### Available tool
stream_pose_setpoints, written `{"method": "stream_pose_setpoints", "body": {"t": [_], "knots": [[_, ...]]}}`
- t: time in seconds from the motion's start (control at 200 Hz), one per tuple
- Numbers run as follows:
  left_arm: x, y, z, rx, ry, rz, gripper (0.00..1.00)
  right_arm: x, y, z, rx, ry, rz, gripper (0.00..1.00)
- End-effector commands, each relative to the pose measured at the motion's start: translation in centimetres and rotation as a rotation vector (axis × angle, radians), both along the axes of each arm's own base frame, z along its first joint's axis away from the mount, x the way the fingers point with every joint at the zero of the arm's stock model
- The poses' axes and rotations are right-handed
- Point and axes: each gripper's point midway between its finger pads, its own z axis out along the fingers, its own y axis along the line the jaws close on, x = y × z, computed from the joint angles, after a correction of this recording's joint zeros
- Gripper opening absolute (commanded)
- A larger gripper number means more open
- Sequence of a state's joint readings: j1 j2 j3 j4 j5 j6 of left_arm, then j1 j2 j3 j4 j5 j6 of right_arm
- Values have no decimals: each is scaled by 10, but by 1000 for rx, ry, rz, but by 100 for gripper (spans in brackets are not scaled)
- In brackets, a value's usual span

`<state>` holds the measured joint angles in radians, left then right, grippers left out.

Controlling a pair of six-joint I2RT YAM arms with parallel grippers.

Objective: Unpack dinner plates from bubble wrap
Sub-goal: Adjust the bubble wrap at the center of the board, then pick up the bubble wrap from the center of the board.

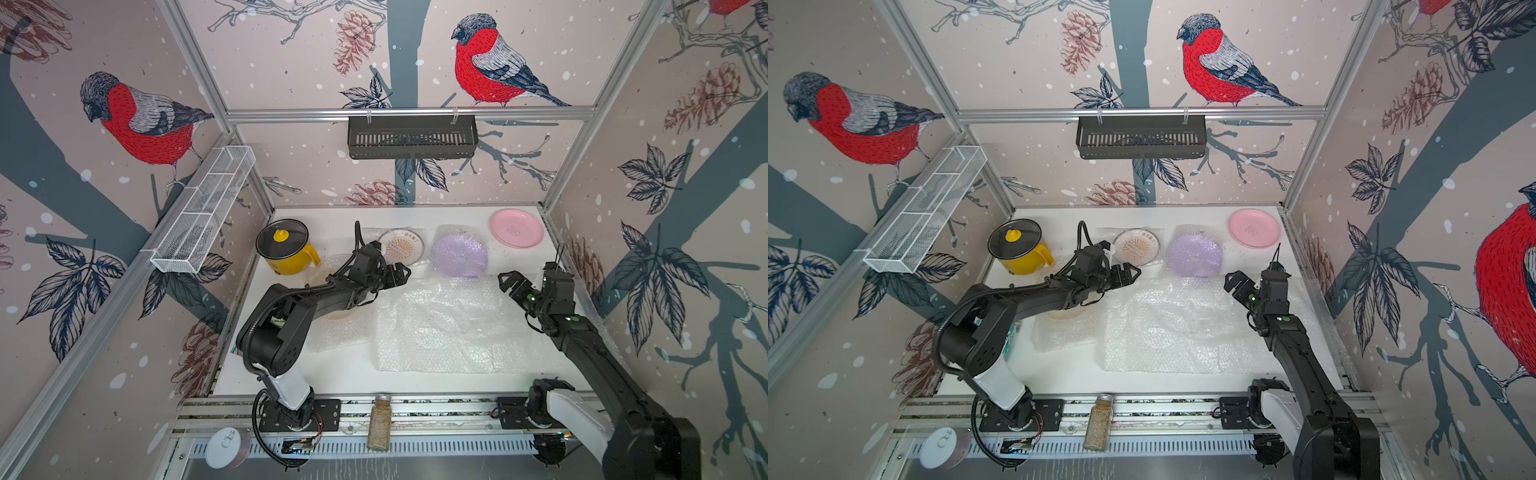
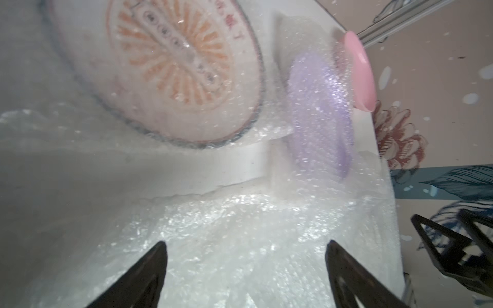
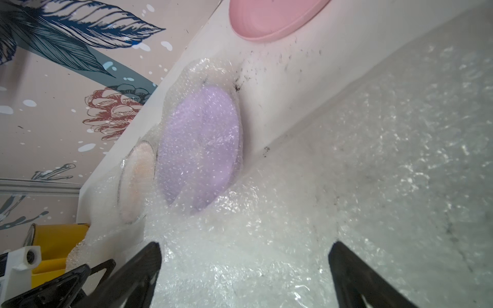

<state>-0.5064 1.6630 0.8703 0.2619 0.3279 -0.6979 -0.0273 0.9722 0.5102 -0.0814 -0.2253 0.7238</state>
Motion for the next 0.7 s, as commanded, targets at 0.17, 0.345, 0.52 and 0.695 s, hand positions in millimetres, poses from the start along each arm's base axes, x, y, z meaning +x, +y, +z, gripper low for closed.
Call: {"method": "stream_pose_setpoints", "body": {"t": [0.17, 0.345, 0.52, 0.695], "knots": [[-61, -12, 80, -151, -128, -173, 94, 59, 4, 2, -13, 48, 65, 96], [-128, -34, 85, -135, -160, -302, 98, 107, -1, -25, -73, 124, 67, 79], [-175, -50, 69, -138, -131, -406, 98, 131, 9, -58, -81, 205, 130, 74], [-190, -53, 50, -136, -106, -429, 98, 138, 23, -84, -92, 257, 184, 68]]}}
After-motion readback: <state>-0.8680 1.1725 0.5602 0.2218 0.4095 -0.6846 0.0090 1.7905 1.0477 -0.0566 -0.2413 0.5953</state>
